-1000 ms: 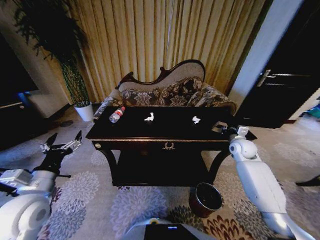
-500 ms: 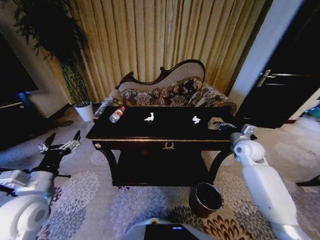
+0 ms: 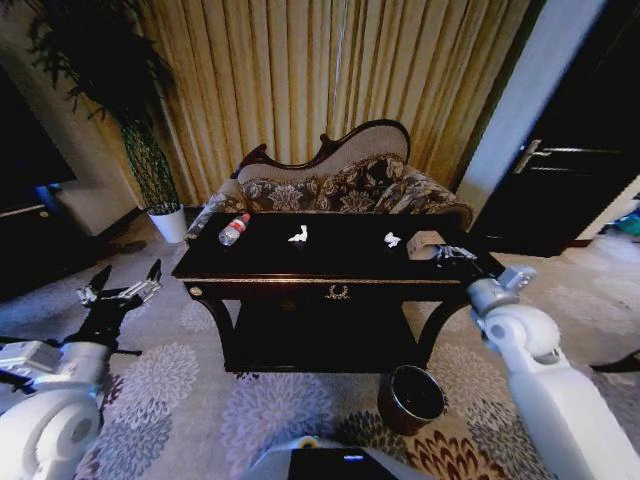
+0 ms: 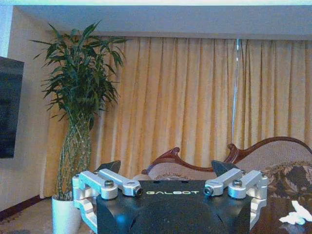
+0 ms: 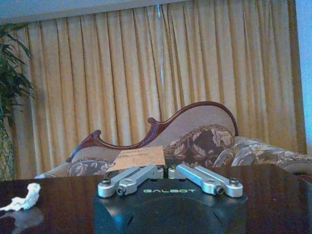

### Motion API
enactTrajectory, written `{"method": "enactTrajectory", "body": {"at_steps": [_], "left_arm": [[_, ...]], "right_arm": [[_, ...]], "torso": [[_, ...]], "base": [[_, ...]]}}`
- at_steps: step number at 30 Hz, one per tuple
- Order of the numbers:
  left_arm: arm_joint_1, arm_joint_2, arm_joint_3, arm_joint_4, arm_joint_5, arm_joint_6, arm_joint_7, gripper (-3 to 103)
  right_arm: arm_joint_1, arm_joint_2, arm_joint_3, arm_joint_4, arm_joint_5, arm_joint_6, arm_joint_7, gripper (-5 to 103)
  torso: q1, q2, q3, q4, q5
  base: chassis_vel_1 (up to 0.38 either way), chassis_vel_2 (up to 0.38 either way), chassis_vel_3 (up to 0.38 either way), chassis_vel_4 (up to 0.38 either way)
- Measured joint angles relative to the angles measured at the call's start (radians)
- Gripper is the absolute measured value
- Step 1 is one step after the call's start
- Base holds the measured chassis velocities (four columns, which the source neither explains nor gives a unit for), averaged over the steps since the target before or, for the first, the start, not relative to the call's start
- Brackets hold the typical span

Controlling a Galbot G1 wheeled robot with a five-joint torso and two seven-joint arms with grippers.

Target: Move to the front of the table and place the trash on the table into the trash bin.

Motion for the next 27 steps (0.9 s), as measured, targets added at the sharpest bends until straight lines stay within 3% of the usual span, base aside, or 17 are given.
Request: {"method": "enactTrajectory", "body": {"at_steps": [14,27], "left_arm": [[0.0,0.008,0.003,0.001,-0.001,-0.002,0.001,100],[0.003,0.003,0.004,-0.008,0.001,-0.002,0.003,100]], "right_arm": [[-0.063,0.028,0.025,0.019,-0.066,0.02,-0.026,0],[-0.073,0.042,0.025,0.007,-0.071,0.028,-0.028,0]], "torso": [[0.0,0.0,0.0,0.0,0.0001],[0.0,0.0,0.0,0.0001,0.0]], "base": [[0.0,0.0,0.0,0.0],[0.043,-0.045,-0.05,0.048]]}}
